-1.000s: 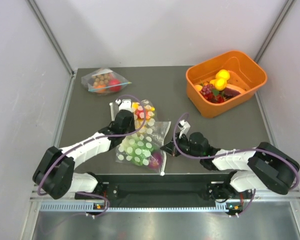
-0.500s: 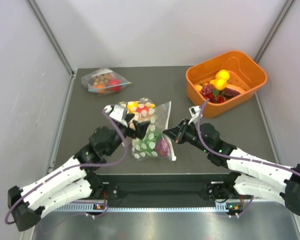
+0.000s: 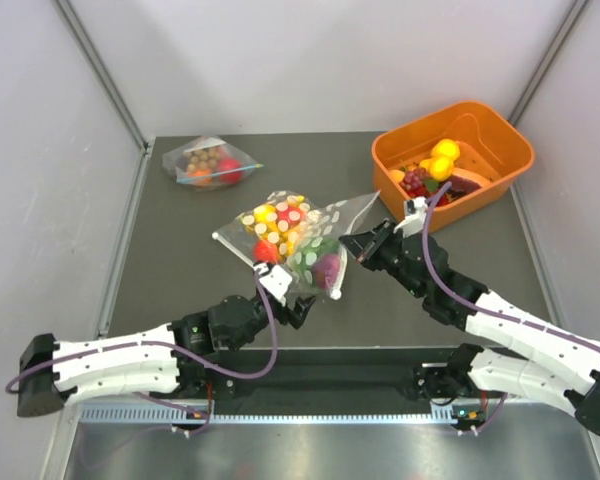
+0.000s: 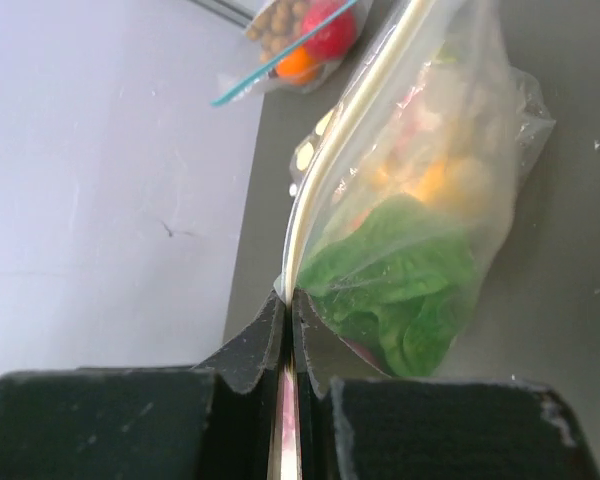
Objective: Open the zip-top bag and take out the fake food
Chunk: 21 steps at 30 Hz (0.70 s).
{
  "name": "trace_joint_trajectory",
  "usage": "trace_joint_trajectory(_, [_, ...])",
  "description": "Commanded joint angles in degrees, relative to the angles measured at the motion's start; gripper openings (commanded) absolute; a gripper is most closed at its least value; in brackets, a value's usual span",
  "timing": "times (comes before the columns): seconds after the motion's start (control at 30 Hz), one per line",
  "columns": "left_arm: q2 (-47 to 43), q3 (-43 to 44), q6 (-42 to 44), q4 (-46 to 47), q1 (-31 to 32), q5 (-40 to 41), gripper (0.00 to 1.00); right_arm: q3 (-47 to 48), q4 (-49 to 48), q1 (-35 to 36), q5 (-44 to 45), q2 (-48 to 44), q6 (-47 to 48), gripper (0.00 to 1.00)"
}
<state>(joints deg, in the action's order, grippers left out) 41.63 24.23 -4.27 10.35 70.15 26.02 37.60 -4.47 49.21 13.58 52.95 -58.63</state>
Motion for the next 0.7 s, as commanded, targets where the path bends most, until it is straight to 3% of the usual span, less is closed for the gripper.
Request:
trace_joint_trajectory(0.0, [1.2, 1.9, 6.9, 8.5, 3.8, 8.3, 0.84, 4.4, -0.5, -0.6, 4.9, -2.2, -3.2, 0.00])
trace_joint_trajectory(0.23, [8.6, 1.9, 13.4, 18.6, 9.4, 16.3, 0.87, 5.6, 1.3, -0.5, 4.4, -2.5, -3.5, 0.00])
trace_joint_trajectory(0.67, [11.0, 1.3, 16.4, 30.3, 9.9, 15.2, 0.89, 2.5, 1.0, -0.3, 3.5, -4.8, -5.2, 0.00])
